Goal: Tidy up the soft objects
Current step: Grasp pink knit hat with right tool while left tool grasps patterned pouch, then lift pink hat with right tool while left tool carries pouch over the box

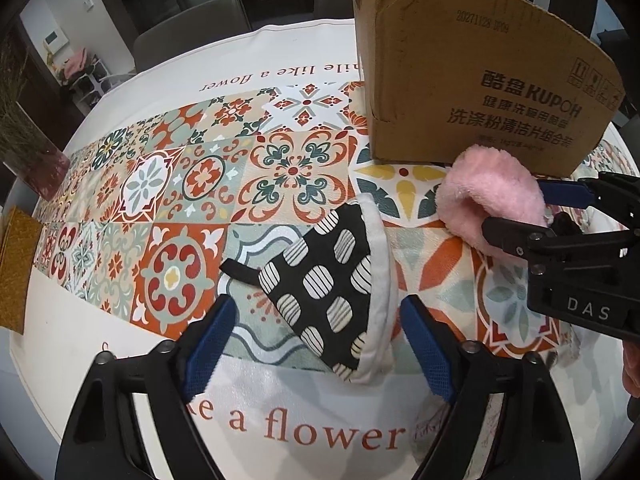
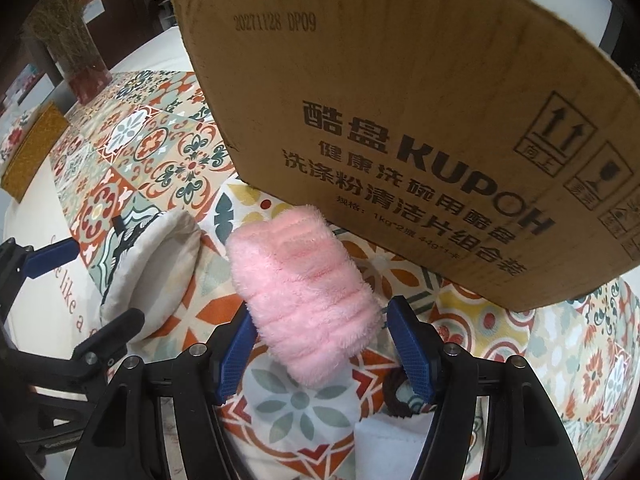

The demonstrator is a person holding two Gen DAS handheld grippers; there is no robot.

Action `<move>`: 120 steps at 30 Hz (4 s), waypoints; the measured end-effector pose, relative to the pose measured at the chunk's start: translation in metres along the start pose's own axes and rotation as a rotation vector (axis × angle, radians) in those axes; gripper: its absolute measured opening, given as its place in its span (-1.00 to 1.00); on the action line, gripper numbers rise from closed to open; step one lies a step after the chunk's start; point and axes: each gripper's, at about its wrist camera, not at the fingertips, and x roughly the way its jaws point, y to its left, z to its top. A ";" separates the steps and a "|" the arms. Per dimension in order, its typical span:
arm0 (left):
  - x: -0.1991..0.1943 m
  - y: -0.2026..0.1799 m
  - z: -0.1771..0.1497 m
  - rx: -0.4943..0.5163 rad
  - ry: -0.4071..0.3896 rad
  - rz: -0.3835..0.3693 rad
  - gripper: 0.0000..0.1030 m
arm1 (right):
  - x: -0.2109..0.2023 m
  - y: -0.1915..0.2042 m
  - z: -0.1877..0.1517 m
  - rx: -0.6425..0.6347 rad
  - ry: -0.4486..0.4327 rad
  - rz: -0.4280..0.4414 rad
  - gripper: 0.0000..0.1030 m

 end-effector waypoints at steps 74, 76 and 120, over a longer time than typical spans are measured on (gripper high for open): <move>-0.175 -0.027 0.012 -0.035 -0.454 -0.087 -0.77 | -0.196 -0.024 -0.039 0.210 -0.441 -0.098 -0.45; -0.180 -0.029 0.016 -0.027 -0.470 -0.087 -0.77 | -0.200 -0.027 -0.038 0.217 -0.452 -0.101 -0.45; -0.162 -0.058 0.157 0.060 -0.543 -0.137 -0.77 | -0.190 -0.094 0.064 0.231 -0.505 -0.133 -0.44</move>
